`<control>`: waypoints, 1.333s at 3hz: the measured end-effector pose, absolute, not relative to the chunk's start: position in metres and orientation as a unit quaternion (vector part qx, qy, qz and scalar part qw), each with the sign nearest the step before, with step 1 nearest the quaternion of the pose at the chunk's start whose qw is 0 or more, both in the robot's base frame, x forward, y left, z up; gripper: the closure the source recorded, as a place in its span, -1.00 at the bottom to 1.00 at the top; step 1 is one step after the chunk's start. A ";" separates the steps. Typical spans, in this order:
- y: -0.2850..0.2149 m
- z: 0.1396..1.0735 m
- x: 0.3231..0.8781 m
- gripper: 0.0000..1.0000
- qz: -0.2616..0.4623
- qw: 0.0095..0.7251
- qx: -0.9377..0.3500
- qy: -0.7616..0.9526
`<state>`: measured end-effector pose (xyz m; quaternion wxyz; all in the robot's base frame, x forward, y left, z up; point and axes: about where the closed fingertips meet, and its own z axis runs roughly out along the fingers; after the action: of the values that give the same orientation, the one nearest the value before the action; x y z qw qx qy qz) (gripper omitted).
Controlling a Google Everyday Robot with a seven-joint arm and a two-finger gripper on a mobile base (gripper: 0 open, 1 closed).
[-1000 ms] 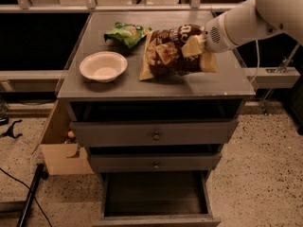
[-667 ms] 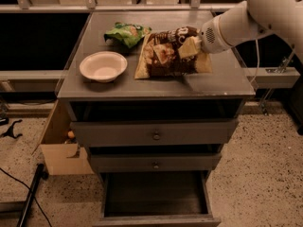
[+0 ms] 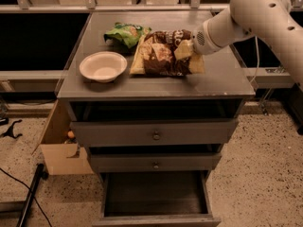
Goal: Pick brown chip bag from bottom drawer and place on counter
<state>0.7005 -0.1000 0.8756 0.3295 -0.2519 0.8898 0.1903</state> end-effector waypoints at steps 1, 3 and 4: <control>-0.107 0.863 0.710 1.00 0.149 0.330 -0.255 0.897; -0.107 0.863 0.710 0.16 0.149 0.330 -0.255 0.897; -0.107 0.863 0.710 -0.46 0.149 0.329 -0.255 0.897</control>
Offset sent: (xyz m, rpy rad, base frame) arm 0.0091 -0.0070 -0.0134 -0.0766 -0.0171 -0.0255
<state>0.7098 -0.1071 0.8625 0.3295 -0.2547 0.8968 0.1492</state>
